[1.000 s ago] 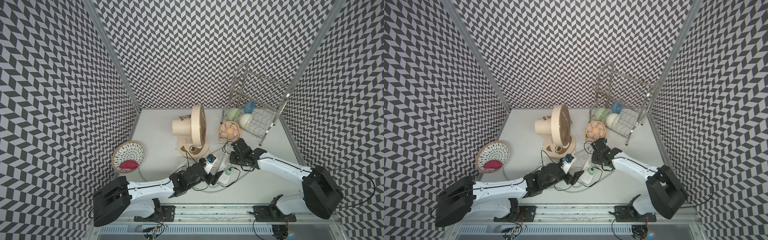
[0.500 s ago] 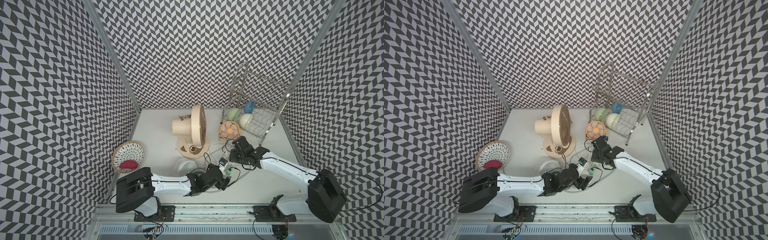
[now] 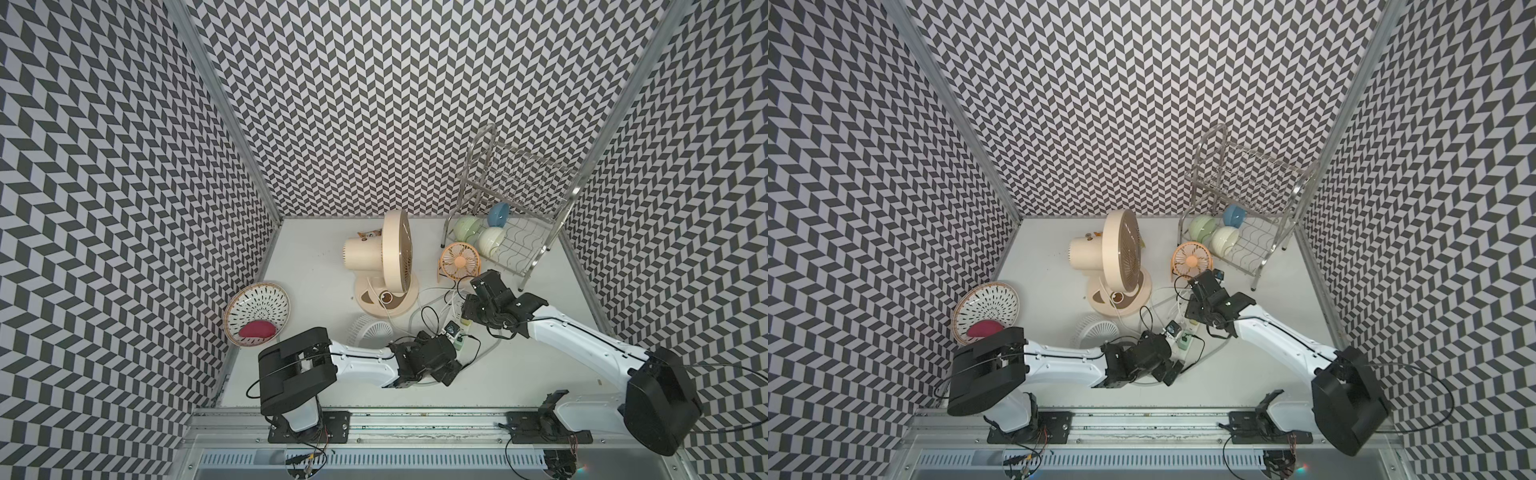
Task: Unplug the desk fan from the power strip
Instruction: Remove the plug from the socket.
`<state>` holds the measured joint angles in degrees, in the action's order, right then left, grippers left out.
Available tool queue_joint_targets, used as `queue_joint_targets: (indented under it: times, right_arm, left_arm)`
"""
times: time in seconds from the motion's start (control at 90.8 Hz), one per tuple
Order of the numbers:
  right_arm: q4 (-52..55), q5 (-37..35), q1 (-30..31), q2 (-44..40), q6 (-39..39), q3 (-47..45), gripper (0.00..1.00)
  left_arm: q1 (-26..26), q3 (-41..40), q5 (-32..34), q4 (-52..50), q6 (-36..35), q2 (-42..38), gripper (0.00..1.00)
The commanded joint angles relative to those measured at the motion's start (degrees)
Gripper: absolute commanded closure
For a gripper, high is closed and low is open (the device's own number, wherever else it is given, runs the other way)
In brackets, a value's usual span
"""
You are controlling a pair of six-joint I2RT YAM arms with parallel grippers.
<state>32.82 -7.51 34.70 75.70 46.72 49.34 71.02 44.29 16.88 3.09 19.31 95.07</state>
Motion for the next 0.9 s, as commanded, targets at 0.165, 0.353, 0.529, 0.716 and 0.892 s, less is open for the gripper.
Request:
queue_joint_targets:
  times: [0.165, 0.353, 0.529, 0.716, 0.892]
  right_arm:
    - [-1.6, 0.6, -0.3, 0.3, 1.6, -0.2, 0.41]
    - [-1.8, 1.3, -0.2, 1.4, 2.3, -0.1, 0.42]
    - [-1.8, 1.3, -0.3, 2.0, 2.7, 0.0, 0.43]
    - [-2.1, 1.9, -0.2, 2.3, 2.8, 0.4, 0.43]
    - [-2.7, 2.5, -0.2, 3.8, 4.1, 0.6, 0.44]
  left_arm:
    - [-1.8, 0.5, -2.4, 0.8, -1.3, 1.2, 0.02]
    - [-3.1, 0.2, -2.5, 1.4, -1.2, 2.4, 0.05]
    - [-3.7, -0.8, -1.2, 1.5, -1.4, 2.3, 0.11]
    - [-4.1, -2.5, 0.4, 1.0, -2.0, 1.4, 0.13]
    - [-3.7, -2.9, 0.0, 1.4, -2.5, 1.3, 0.03]
